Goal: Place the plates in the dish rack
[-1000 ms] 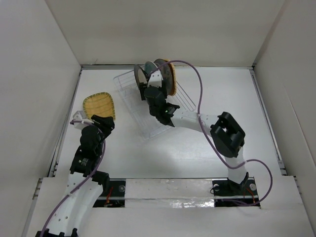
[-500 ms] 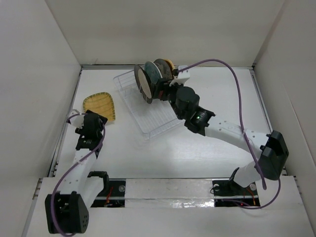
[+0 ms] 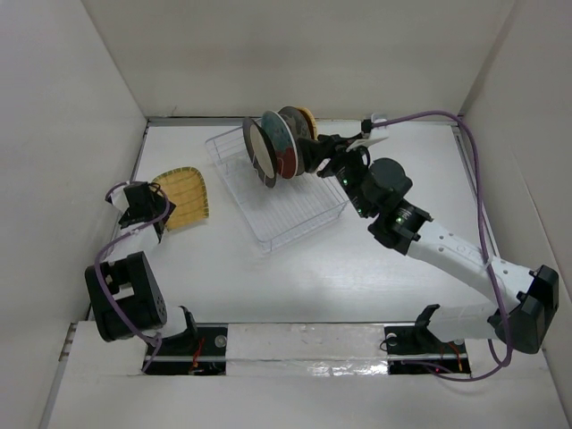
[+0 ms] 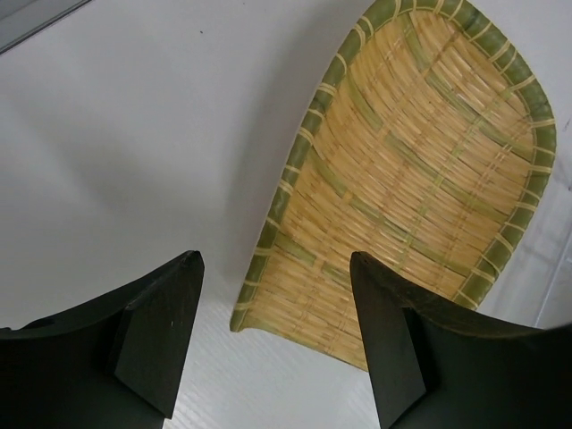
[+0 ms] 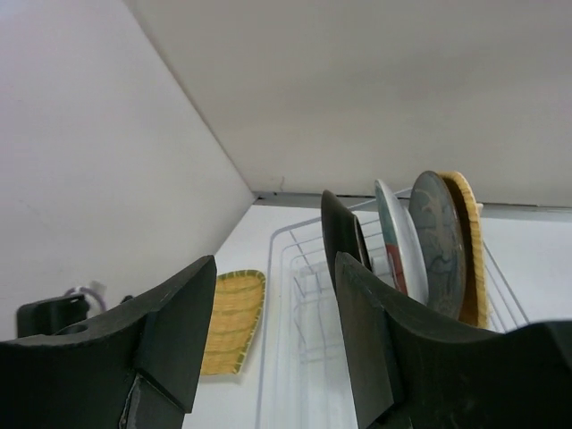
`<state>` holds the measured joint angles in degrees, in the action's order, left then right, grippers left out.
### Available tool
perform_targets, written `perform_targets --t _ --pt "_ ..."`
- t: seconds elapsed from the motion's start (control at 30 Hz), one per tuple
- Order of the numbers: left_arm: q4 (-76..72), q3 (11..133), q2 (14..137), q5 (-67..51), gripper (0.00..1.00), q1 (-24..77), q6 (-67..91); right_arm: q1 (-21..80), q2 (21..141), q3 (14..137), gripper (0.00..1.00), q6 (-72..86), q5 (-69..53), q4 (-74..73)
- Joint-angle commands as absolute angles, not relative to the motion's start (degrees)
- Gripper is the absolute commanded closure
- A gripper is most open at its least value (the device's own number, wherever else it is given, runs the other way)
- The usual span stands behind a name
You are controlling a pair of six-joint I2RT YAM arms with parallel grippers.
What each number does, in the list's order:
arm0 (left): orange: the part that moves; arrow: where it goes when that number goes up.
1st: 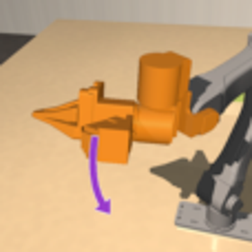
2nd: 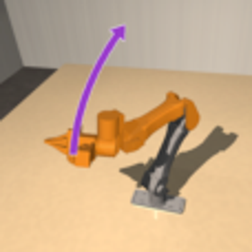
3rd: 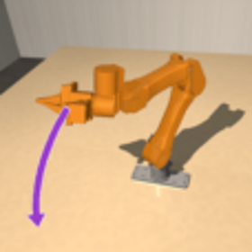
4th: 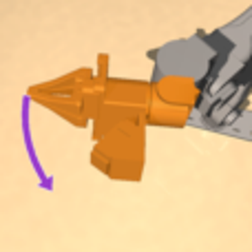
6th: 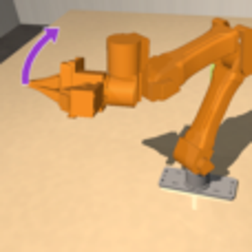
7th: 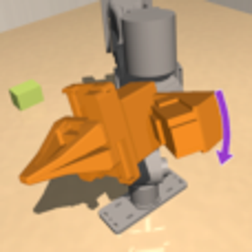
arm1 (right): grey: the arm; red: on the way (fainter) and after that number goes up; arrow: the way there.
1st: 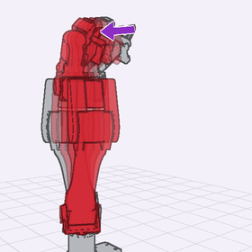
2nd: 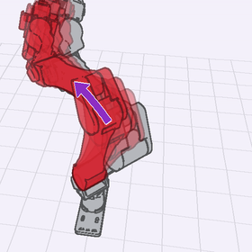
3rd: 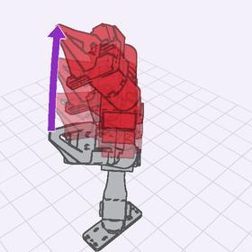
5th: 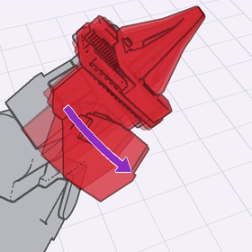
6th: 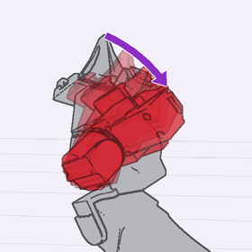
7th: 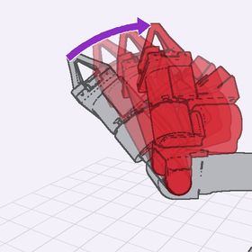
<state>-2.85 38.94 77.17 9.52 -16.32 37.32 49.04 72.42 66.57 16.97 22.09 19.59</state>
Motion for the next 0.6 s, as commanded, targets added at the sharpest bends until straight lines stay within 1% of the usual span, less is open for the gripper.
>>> perform_targets --t 0.0,0.1,0.23,0.37,0.5,0.53,0.57 --pt "-6.5 41.0 79.5 6.0 0.37 -18.8 33.3 49.0 71.4 66.3 0.38 18.0 19.2 21.8" --pt "-9.4 40.5 81.5 4.3 0.38 -20.0 32.3 48.5 71.6 66.4 0.38 18.3 18.4 21.4" --pt "-11.6 41.7 85.1 1.4 0.42 -20.0 31.3 48.5 72.3 66.9 0.38 19.0 16.6 21.5" --pt "-16.8 41.4 87.1 -4.1 0.45 -20.0 30.8 49.0 73.0 67.1 0.38 19.0 16.7 21.8" --pt "-19.9 41.7 91.2 -5.7 0.49 -20.0 31.4 50.1 74.4 67.8 0.38 18.5 17.0 21.5" --pt "-20.5 41.7 91.8 -6.1 0.53 -20.0 31.8 50.1 74.7 68.1 0.38 18.3 17.4 21.4" --pt "-21.3 41.6 92.3 -6.9 0.54 -20.0 31.9 50.1 74.9 68.2 0.38 18.1 17.7 21.3"
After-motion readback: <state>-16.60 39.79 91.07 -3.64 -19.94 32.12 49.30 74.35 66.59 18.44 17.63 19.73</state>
